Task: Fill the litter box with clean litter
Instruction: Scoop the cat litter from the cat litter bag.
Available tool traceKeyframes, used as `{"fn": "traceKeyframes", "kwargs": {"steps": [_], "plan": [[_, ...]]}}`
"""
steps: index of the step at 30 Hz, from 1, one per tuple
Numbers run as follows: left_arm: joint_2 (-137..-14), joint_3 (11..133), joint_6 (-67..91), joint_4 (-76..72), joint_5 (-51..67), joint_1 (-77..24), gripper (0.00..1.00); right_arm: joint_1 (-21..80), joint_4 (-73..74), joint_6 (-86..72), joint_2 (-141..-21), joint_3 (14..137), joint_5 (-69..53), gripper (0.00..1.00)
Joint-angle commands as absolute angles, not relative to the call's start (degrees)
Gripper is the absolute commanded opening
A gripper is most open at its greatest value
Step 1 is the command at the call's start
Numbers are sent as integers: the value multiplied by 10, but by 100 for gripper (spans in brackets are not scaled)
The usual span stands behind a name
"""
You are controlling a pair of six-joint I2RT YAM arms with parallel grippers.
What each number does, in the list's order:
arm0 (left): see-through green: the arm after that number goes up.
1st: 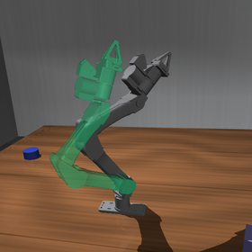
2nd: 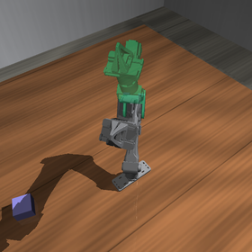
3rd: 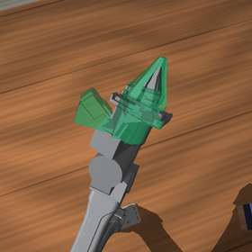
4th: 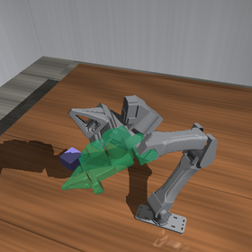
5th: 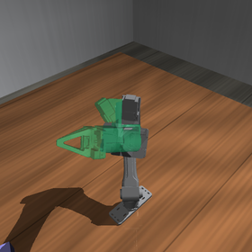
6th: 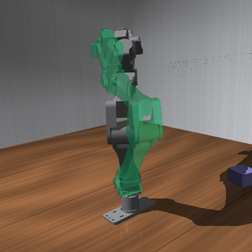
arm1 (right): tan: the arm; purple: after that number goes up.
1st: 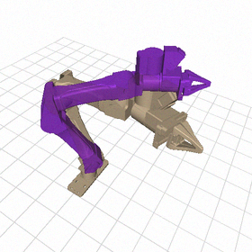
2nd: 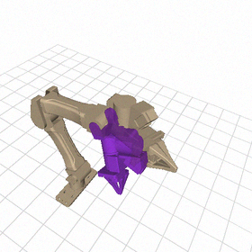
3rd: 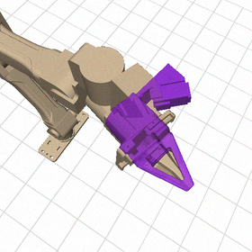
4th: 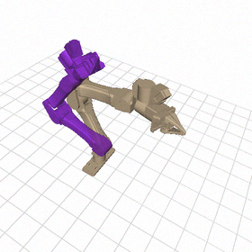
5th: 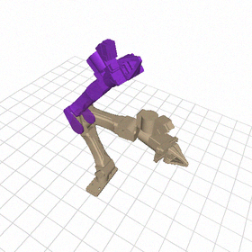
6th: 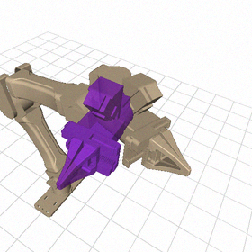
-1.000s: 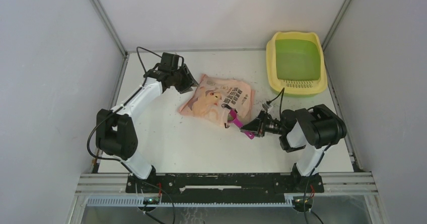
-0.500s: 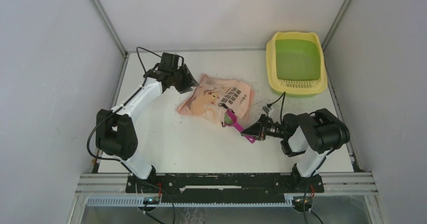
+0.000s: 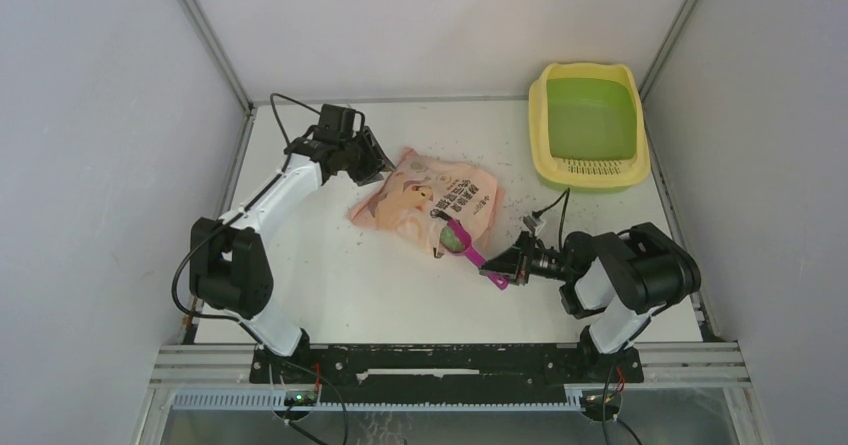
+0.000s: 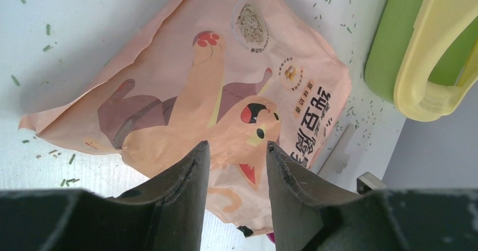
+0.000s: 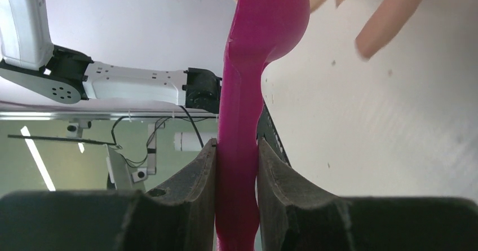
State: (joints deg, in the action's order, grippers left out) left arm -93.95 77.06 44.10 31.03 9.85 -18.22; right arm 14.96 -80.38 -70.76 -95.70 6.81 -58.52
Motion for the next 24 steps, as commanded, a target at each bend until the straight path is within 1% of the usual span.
{"fn": "traceKeyframes", "kwargs": {"steps": [1,7,8,11,13,15,16,17,18,20,22,24], "plan": [[-905,772,446,296,117,-182,46,133,-863,-722,-920,25,-588,0],[-884,763,444,293,124,-182,47,116,-834,-734,-859,-23,-585,0],[-877,762,443,294,123,-182,49,112,-818,-731,-843,-30,-586,0],[-853,756,435,296,119,-180,57,101,-737,-714,-777,-44,-585,0],[-836,751,430,296,116,-178,62,95,-652,-694,-709,-45,-585,0],[-820,748,426,300,113,-174,68,88,-546,-672,-606,-39,-582,0],[-812,747,425,302,111,-172,72,86,-456,-653,-554,-30,-580,0],[-804,746,423,303,111,-170,93,84,-368,-631,-499,-17,-575,0],[-796,745,422,305,110,-168,99,82,-285,-604,-439,2,-565,0],[-782,742,421,306,112,-165,100,80,-119,-555,-343,49,-545,0],[-772,741,421,306,120,-162,100,66,-60,-554,-292,75,-553,0],[-765,741,419,308,129,-161,100,53,-43,-568,-280,89,-572,0]]}}
